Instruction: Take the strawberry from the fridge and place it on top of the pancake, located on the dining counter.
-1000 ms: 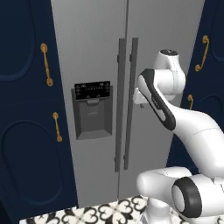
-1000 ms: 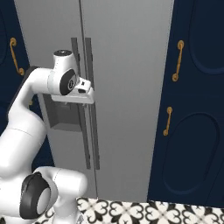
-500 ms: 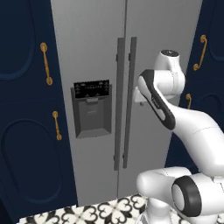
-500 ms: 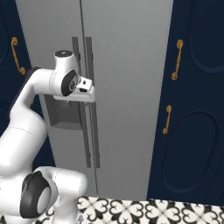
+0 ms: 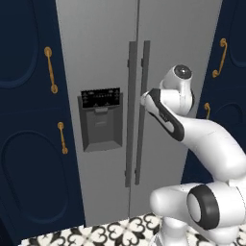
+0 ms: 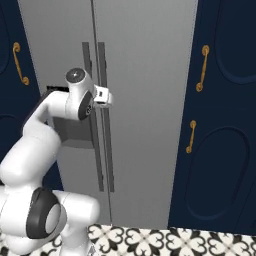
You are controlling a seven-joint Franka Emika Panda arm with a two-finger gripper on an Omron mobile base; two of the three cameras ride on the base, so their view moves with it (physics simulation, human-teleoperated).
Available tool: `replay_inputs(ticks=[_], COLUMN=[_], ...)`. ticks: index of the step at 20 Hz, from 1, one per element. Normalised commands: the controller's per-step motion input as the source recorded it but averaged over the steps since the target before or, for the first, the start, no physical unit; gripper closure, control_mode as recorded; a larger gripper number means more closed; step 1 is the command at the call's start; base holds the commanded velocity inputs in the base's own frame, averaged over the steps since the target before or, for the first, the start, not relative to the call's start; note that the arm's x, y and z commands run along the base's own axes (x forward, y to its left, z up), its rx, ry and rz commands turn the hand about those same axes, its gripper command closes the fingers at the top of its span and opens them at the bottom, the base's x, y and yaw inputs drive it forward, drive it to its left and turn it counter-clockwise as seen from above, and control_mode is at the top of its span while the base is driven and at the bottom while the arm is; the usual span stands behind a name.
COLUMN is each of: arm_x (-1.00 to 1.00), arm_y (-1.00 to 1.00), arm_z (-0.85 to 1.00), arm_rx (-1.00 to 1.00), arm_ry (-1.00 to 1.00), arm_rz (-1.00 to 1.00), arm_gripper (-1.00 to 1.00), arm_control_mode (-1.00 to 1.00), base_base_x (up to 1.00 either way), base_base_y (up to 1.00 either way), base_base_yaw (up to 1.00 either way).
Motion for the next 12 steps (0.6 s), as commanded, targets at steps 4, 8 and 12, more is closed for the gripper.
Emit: replay_inputs(ticks=[4, 8, 12], arm_x=[0.66, 0.73, 0.60], arm_y=[0.00, 0.00, 0.00], arm_z=[-0.01, -0.10, -0.01], arm_rx=[0.00, 0.00, 0.00], arm_ry=[-0.21, -0.18, -0.10], arm_rz=[0.00, 0.00, 0.00], arm_gripper=[-1.00, -1.00, -1.00], arm_control_mode=[-1.00, -1.00, -1.00], base_base_x=[0.00, 0.00, 0.00], base_base_y=[0.00, 0.00, 0.00], base_base_yaw=[0.00, 0.00, 0.00])
